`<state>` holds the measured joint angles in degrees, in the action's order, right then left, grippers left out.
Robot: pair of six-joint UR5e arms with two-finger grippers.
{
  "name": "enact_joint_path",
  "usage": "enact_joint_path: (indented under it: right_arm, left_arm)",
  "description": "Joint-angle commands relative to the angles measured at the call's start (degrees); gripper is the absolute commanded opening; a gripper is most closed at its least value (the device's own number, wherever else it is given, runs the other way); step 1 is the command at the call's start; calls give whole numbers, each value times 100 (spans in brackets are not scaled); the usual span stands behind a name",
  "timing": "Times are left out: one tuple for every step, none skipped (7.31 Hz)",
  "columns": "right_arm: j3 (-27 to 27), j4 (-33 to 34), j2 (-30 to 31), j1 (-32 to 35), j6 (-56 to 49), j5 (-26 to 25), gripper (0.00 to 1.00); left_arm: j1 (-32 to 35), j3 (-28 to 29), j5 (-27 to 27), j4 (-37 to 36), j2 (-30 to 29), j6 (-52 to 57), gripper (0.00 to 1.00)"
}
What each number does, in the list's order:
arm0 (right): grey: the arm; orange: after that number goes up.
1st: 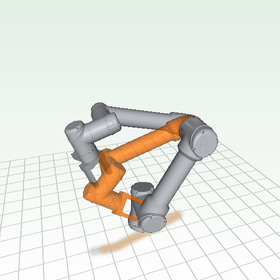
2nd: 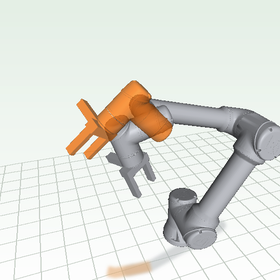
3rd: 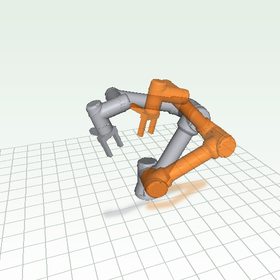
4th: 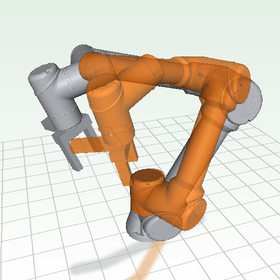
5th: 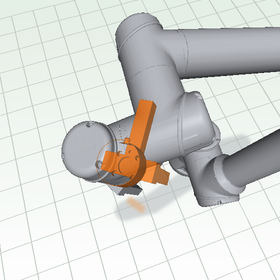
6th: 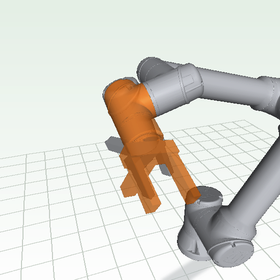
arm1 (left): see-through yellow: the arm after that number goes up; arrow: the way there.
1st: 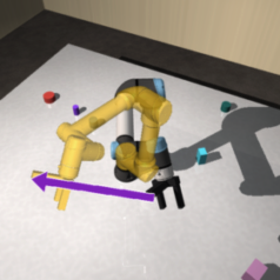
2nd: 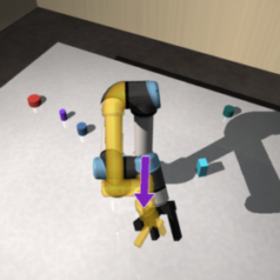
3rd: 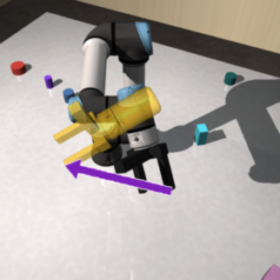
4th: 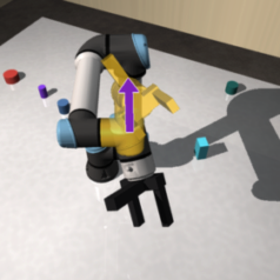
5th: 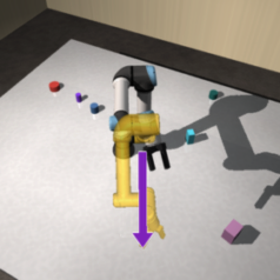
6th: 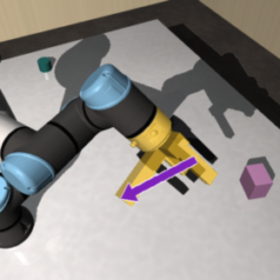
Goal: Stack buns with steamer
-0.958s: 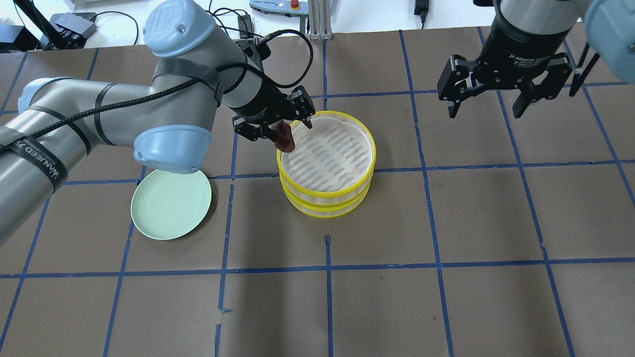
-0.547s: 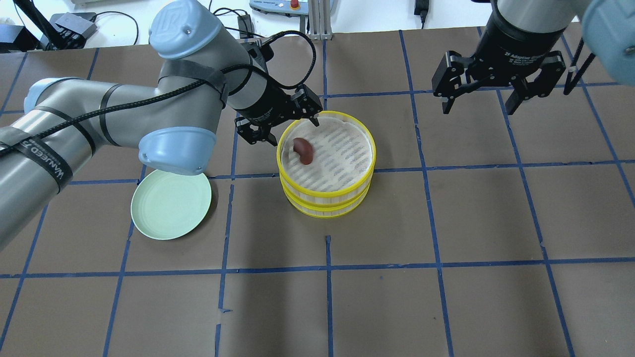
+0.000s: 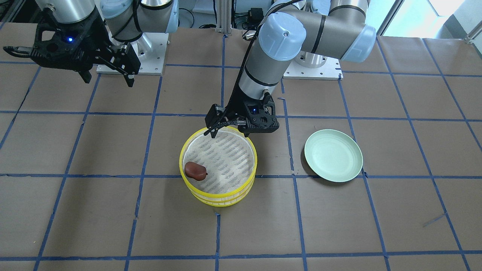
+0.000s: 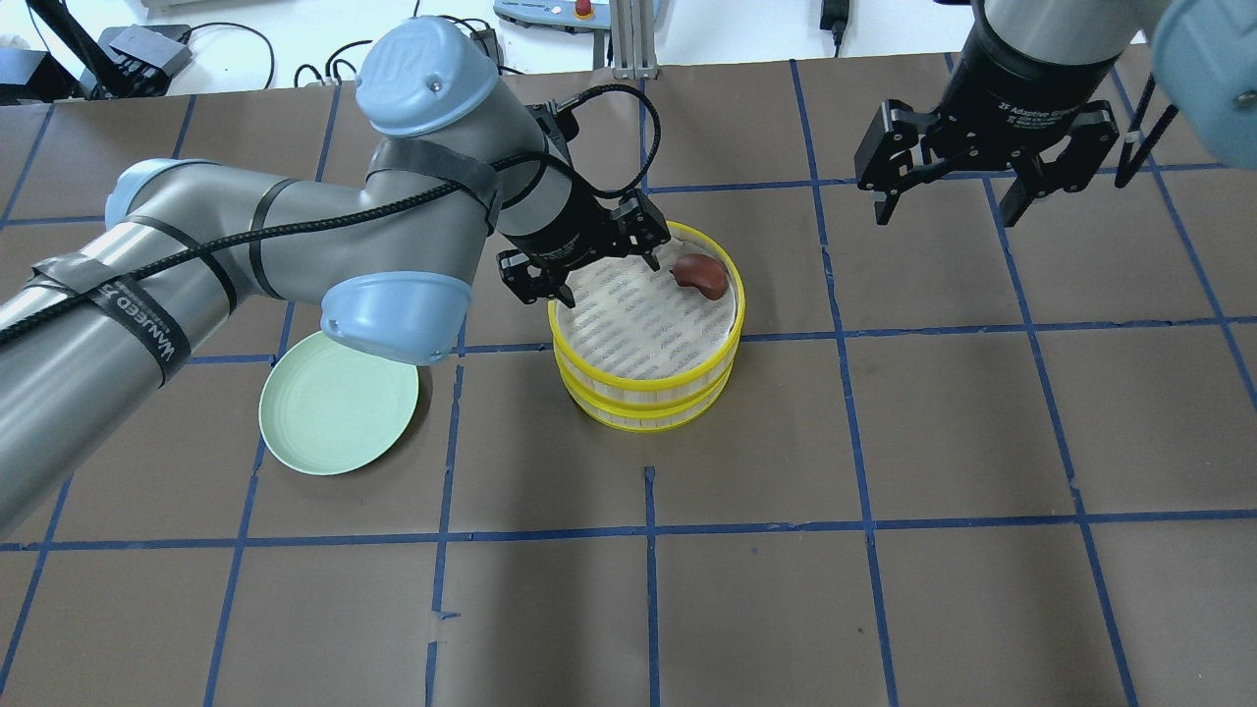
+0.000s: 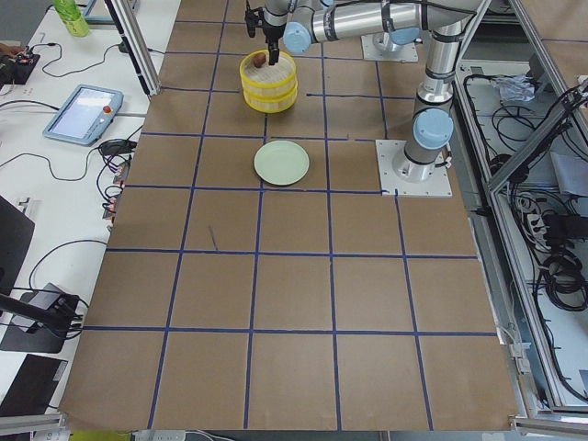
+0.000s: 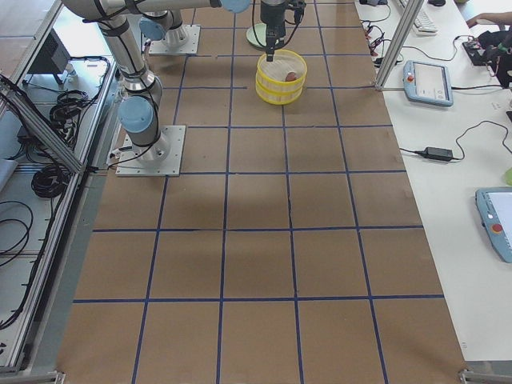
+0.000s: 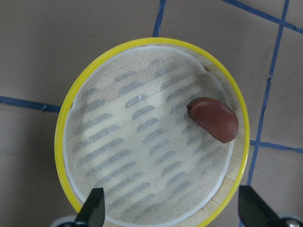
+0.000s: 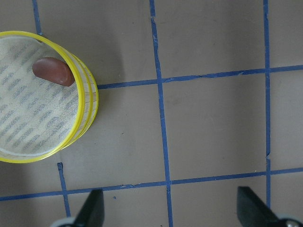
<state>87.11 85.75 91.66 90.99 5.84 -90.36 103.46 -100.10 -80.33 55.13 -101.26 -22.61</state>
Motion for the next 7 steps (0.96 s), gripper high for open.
enact_joint_path:
  right_arm:
    - [-1, 3, 10, 7, 13, 1, 99]
    - [-1, -6, 10, 7, 13, 1, 99]
    - [-1, 3, 10, 7, 22, 1, 99]
    - [-1, 3, 10, 7, 31, 1, 99]
    - [-1, 3, 10, 7, 31, 1, 99]
    - [-19, 3, 10, 7, 40, 1, 99]
    - [-36, 273, 2, 7, 48, 1, 99]
  left_arm:
    - [-579, -10, -387, 23, 97, 932, 100]
    - [-747, 17, -387, 59, 106, 1386, 100]
    - [-949, 113, -387, 337, 184, 1643, 100]
    - [-1221, 105, -395, 497, 368, 2359, 100]
    - [-1624, 140, -413, 933, 613, 3106, 100]
    - [-2028, 218, -413, 1547, 964, 3453, 100]
    - [-2232, 411, -622, 2362, 1246, 3465, 100]
